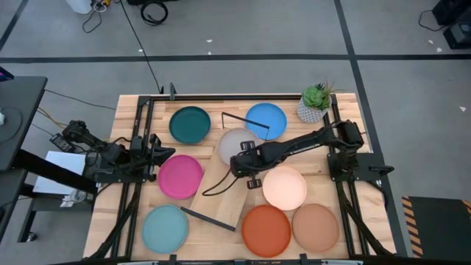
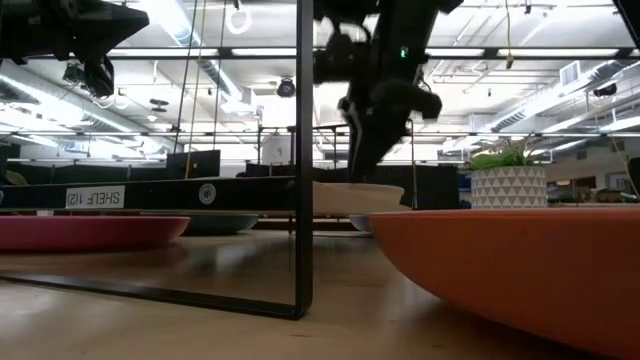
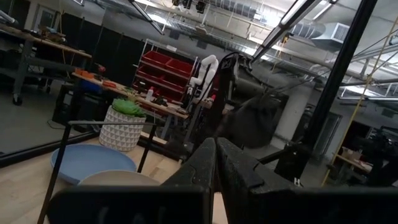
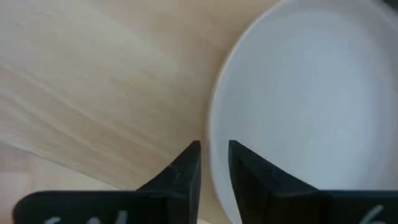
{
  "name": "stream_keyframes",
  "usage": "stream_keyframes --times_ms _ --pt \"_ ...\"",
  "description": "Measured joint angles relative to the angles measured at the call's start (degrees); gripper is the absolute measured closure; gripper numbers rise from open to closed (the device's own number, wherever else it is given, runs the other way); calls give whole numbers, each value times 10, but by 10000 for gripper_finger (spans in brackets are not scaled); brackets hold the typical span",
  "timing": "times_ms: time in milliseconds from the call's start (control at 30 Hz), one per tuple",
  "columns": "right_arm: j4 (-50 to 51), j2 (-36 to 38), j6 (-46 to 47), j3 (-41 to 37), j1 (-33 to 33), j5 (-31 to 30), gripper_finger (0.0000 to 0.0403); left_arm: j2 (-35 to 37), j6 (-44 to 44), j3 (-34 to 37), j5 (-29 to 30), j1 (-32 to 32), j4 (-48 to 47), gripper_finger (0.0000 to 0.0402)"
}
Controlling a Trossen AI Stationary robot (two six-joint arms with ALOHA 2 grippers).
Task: Place and stack plates onto a shelf
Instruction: Put the gray plate on the shelf, then put the blue plate on the shelf
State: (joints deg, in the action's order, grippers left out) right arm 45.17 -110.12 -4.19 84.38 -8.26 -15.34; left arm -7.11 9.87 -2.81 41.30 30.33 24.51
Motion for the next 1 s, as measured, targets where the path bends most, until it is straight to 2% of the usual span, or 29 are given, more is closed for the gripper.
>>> stream_keyframes --times_ms 100,233,367,567,767,1000 --pt "32 20 33 1 -13 -3 304 0 0 0 0 0 1 379" --pt "118 43 97 -3 -27 -46 301 0 0 0 0 0 5 379" --pt "136 81 134 -61 -35 -81 300 0 -1 0 0 0 5 379" --pt "65 174 146 -198 -29 -102 300 0 -7 0 0 0 6 379" --pt "-25 249 69 -330 24 -120 292 0 -7 0 0 0 7 379" --pt "-145 305 -24 -434 106 -111 228 0 -7 0 0 0 5 379"
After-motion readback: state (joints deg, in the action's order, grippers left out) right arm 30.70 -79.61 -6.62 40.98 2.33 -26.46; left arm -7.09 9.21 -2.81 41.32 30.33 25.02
